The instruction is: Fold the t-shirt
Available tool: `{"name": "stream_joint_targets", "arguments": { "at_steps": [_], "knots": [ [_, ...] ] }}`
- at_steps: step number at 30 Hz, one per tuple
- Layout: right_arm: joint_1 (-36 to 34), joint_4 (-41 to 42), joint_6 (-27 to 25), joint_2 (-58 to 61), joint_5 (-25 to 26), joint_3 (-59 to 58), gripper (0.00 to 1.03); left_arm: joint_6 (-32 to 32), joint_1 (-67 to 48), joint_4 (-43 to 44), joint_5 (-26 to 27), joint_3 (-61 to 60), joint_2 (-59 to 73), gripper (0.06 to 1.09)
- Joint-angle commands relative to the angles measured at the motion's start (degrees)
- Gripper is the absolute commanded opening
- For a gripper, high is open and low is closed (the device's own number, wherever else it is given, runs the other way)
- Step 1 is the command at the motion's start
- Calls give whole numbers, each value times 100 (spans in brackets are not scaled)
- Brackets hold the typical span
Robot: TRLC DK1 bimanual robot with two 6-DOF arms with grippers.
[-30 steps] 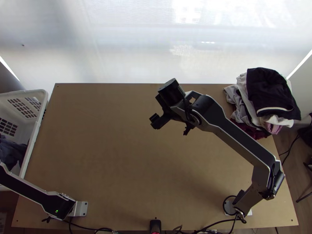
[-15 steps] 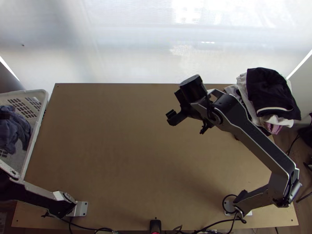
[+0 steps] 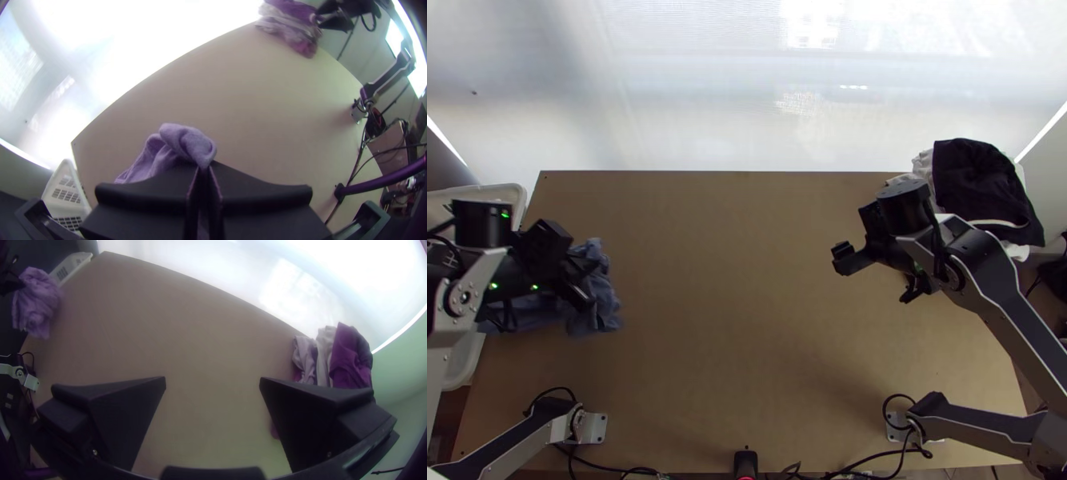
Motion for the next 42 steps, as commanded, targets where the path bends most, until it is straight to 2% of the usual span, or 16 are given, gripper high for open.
{"name": "stream_joint_targets", "arguments": {
  "at_steps": [1, 9, 14, 20, 28, 32, 33, 34, 35, 36, 37, 42],
  "knots": [
    [-511, -162, -5, -1043, -39, -1053, 98, -1129, -3099, 1240, -1073, -1421, -654, 10],
    [-1012, -479, -5, -1711, -92, -1492, 98, -1191, -4417, 2954, -1187, -1447, 866, 10],
    [-1443, -637, 12, -2010, -109, -1554, 98, -1042, -4698, 3613, -1187, -673, 2255, 10],
    [-2031, -822, 12, -2379, -109, -1527, 98, -1112, -4830, 3727, -1169, 952, 3802, 10],
    [-2620, -971, 56, -2651, -188, -1518, 98, -1428, -5322, 3727, -1178, 2332, 5243, 12],
    [-2752, -1041, 74, -2748, -241, -1571, 98, -1551, -5393, 3727, -1187, 2939, 5858, 25],
    [-2761, -1050, 82, -2766, -250, -1598, 98, -1604, -5393, 3701, -1178, 3079, 5964, 30],
    [-2770, -1050, 91, -2783, -267, -1606, 98, -1674, -5410, 3569, -1178, 3246, 6043, 40],
    [-2779, -1059, 100, -2783, -285, -1624, 98, -1666, -5445, 3429, -1187, 3378, 6087, 61],
    [-2787, -1059, 109, -2792, -311, -1641, 98, -1639, -5463, 3385, -1187, 3431, 6087, 97],
    [-2787, -1059, 118, -2792, -320, -1641, 98, -1639, -5463, 3376, -1187, 3431, 6043, 104],
    [-2787, -1059, 126, -2783, -355, -1615, 98, -1630, -5357, 3156, -1266, 3396, 5770, 104]
  ]
}}
